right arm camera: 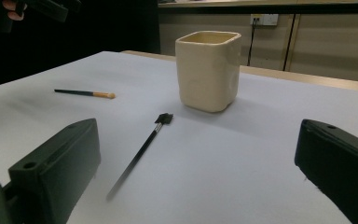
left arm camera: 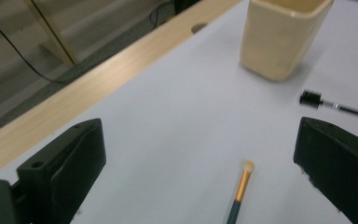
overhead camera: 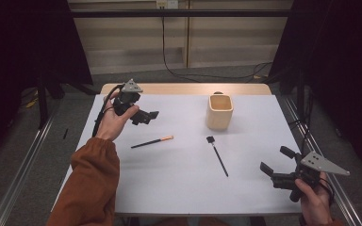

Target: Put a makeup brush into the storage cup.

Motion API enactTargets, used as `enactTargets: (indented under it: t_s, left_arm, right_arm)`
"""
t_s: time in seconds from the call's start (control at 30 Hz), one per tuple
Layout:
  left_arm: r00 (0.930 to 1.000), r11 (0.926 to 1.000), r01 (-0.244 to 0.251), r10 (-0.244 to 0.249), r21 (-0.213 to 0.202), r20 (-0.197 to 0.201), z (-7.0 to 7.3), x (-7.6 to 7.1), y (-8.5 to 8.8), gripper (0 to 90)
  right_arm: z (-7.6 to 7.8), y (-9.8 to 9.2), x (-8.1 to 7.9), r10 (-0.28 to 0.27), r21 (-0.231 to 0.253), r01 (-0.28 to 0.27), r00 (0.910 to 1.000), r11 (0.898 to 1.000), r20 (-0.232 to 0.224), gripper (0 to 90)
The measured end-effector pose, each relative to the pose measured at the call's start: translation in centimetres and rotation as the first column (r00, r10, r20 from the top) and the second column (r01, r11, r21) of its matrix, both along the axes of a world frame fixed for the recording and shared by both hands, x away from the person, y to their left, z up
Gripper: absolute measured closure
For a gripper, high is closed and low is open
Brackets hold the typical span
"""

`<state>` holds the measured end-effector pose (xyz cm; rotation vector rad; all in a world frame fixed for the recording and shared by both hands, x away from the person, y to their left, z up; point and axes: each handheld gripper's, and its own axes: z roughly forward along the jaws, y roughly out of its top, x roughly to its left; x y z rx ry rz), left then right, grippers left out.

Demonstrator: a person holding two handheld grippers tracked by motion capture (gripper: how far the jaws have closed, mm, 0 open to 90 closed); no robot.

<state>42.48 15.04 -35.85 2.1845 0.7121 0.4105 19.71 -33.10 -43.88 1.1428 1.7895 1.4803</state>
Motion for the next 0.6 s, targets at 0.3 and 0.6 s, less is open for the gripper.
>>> enactTargets:
  t_s: [0.3,0.6]
  left_arm:
    - [0.9957,0.9988,0.03,-0.027,0.038,-0.088,-0.8,0.3,-0.5,2.7]
    - [0.9833,0.979,0.117,-0.091,0.166,-0.157,-2.0,0.5,-1.1,4.5]
  right_arm:
    - [0.0,0.0,0.0,0.005,-0.001,-0.005,1.0,1.0,-0.001,0.0]
    - [-0.1,0.1,0.0,0.013,-0.008,-0.013,0.9999,1.0,-0.007,0.0]
